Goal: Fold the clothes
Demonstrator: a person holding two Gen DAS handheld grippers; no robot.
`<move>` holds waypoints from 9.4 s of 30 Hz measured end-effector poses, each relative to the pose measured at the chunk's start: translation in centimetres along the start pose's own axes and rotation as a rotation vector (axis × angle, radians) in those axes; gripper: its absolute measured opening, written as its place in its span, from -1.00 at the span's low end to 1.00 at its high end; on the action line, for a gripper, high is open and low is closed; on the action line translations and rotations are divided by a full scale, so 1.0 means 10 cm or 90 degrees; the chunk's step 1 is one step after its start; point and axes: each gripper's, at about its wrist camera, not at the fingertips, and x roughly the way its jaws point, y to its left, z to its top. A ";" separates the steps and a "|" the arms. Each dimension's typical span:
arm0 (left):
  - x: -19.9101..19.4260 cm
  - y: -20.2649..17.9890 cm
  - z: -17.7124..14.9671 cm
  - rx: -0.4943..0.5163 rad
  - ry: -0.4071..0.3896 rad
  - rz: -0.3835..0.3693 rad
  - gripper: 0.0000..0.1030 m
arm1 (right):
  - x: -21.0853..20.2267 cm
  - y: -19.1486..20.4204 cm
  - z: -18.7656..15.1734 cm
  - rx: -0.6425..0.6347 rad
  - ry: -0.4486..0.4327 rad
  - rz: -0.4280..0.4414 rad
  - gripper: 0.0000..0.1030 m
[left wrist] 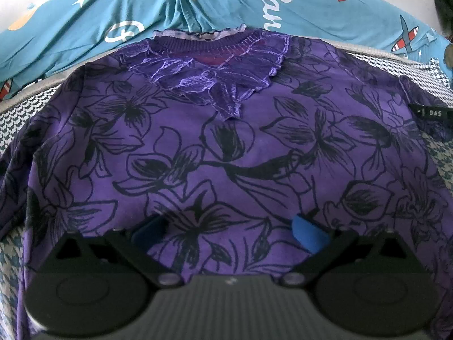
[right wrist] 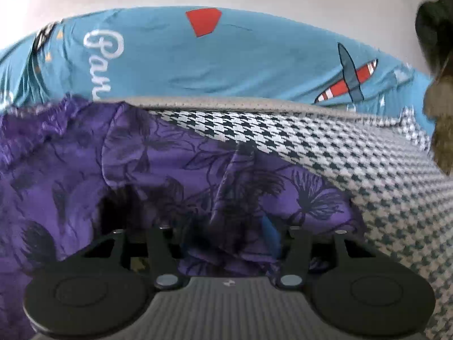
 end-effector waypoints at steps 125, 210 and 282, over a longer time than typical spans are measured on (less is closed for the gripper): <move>-0.18 -0.42 -0.26 0.079 -0.013 -0.048 0.99 | -0.45 -0.08 0.13 0.111 0.020 0.142 -0.65; -0.99 -0.29 -1.34 -0.058 -0.057 0.082 1.00 | -2.18 1.11 -1.39 0.077 0.021 0.204 -0.24; -0.87 -0.54 -1.34 -0.091 0.019 0.102 1.00 | -2.13 1.16 -1.45 0.118 0.105 0.169 0.47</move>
